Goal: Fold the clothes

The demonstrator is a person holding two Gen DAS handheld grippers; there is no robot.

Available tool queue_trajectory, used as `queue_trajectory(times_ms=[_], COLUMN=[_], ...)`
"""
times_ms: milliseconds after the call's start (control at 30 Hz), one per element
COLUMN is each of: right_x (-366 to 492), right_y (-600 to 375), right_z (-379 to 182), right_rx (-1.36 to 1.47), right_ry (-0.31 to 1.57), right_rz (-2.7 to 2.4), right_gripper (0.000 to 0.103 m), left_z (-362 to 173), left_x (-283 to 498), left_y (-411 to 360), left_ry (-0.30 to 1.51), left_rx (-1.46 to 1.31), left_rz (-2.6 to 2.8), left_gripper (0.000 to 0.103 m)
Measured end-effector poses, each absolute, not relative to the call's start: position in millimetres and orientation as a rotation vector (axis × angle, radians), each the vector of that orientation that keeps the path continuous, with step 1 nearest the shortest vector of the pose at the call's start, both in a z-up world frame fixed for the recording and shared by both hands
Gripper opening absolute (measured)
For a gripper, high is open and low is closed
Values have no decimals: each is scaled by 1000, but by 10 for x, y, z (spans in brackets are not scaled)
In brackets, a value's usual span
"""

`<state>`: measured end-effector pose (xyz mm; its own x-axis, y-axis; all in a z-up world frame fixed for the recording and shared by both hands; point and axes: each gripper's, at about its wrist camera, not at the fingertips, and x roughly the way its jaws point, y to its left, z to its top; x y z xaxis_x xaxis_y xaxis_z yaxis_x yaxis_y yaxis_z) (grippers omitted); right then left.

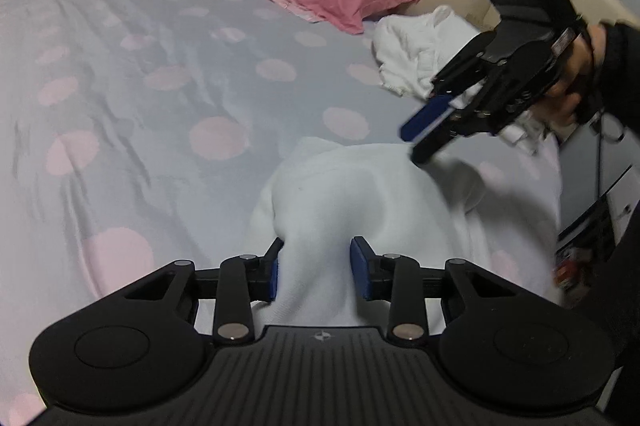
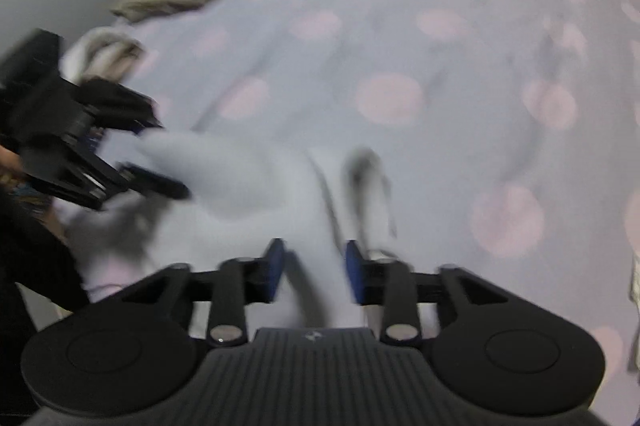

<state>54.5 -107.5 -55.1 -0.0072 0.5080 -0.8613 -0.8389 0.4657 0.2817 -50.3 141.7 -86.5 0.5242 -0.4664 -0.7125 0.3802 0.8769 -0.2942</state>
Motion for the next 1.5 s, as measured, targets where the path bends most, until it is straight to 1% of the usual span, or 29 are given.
queue_trajectory(times_ms=[33, 100, 167, 200, 300, 333, 367, 400, 433, 500, 567, 633, 667, 700, 733, 767, 967, 1000, 1033, 1067, 1100, 1233, 1300, 1367, 1433, 1500], right_x=[573, 632, 693, 715, 749, 743, 733, 724, 716, 699, 679, 628, 608, 605, 621, 642, 672, 670, 676, 673, 654, 614, 587, 537, 496, 507], right_y=[-1092, -1119, -1091, -1027, -842, -785, -731, -692, -662, -629, -628, -643, -646, -642, -642, -642, -360, -322, -300, -297, -297, -478, -618, -757, -835, -816], right_z=[-498, -402, -378, -429, -650, -753, -838, -897, -930, -892, -807, -728, -663, -609, -563, -539, -911, -992, -1050, -1050, -1018, -564, -337, -214, -217, -379], right_rx=[-325, -241, -143, -130, -146, -169, -184, -195, -204, -226, -265, -317, -332, -332, -309, -275, -254, -259, -258, -266, -290, -242, -202, -167, -161, -177], right_ry=[1113, 1046, 1008, 1027, 1107, 1143, 1169, 1187, 1194, 1186, 1162, 1090, 1035, 987, 955, 941, 1103, 1142, 1186, 1208, 1200, 1080, 1019, 986, 970, 967], right_rz=[1092, 1086, 1110, 1119, 1121, 1122, 1128, 1134, 1137, 1146, 1157, 1146, 1123, 1105, 1095, 1094, 1121, 1125, 1132, 1142, 1154, 1193, 1201, 1198, 1160, 1075], right_gripper=[42, 53, 59, 61, 61, 56, 34, 30, 30, 24, 24, 25, 28, 39, 43, 43, 42, 34, 21, 14, 10, 8, 7, 7, 7, 7], left_z=[-850, -845, -860, -866, -860, -857, -861, -865, -867, -863, -853, -853, -856, -858, -860, -861, -856, -860, -865, -871, -874, -837, -843, -858, -902, -962], left_x=[-512, -541, -566, -560, -548, -538, -530, -523, -523, -538, -555, -561, -565, -569, -568, -567, -569, -566, -565, -563, -560, -566, -548, -513, -423, -320], left_y=[1430, 1447, 1439, 1427, 1422, 1417, 1412, 1409, 1415, 1437, 1458, 1456, 1454, 1453, 1455, 1456, 1432, 1434, 1443, 1451, 1460, 1497, 1519, 1545, 1524, 1490], left_ry=[877, 863, 852, 854, 857, 860, 864, 869, 871, 871, 871, 870, 869, 869, 870, 870, 882, 887, 892, 897, 901, 903, 899, 899, 928, 965], left_rx=[-110, -102, -89, -89, -100, -98, -95, -93, -92, -101, -110, -105, -103, -103, -104, -106, -108, -110, -111, -113, -114, -130, -155, -195, -200, -190], left_rz=[-510, -518, -521, -518, -518, -518, -516, -515, -513, -519, -526, -527, -527, -526, -525, -523, -513, -512, -511, -510, -510, -509, -508, -504, -474, -430], left_gripper=[30, 29, 29, 29, 29, 29, 29, 29, 29, 29, 29, 29, 29, 29, 29, 29, 29, 29, 29, 29, 29, 29, 33, 38, 39, 44])
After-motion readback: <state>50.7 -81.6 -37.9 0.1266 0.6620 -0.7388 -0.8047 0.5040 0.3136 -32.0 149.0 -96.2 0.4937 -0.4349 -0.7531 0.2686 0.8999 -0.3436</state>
